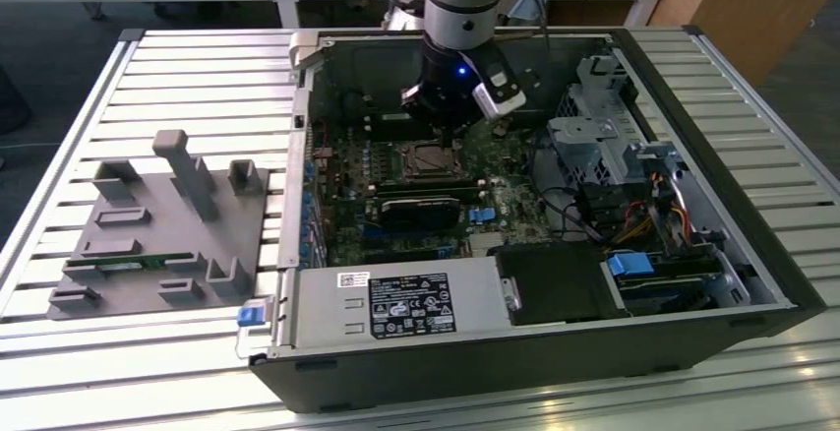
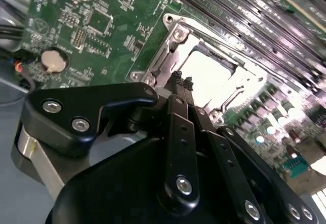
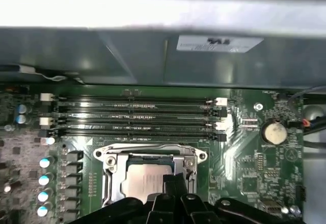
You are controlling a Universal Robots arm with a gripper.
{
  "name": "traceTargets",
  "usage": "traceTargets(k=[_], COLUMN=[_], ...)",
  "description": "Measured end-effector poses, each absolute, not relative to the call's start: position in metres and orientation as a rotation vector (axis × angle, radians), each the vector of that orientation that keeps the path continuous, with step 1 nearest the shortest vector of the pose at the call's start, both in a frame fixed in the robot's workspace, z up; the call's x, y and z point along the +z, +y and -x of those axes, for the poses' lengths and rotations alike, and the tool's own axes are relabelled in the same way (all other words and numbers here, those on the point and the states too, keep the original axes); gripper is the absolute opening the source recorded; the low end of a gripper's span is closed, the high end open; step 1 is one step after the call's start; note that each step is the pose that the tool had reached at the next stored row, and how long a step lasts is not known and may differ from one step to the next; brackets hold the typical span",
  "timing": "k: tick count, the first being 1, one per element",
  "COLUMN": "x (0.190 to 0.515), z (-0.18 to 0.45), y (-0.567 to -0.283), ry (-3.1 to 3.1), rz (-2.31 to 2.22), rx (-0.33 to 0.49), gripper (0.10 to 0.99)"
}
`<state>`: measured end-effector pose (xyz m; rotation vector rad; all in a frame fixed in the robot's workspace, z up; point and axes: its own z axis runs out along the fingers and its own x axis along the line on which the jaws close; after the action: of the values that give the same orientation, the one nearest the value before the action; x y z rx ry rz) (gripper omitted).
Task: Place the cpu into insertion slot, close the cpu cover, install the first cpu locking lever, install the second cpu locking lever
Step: 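Install the second cpu locking lever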
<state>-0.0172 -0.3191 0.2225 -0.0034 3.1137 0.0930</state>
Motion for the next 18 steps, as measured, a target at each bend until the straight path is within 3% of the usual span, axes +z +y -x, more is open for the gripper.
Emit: traceTargets(k=[18], x=[0.231], z=[0.017], y=[-0.348], ry=[3.118], rz=[0.003], rx=[0.093], gripper=[0.106])
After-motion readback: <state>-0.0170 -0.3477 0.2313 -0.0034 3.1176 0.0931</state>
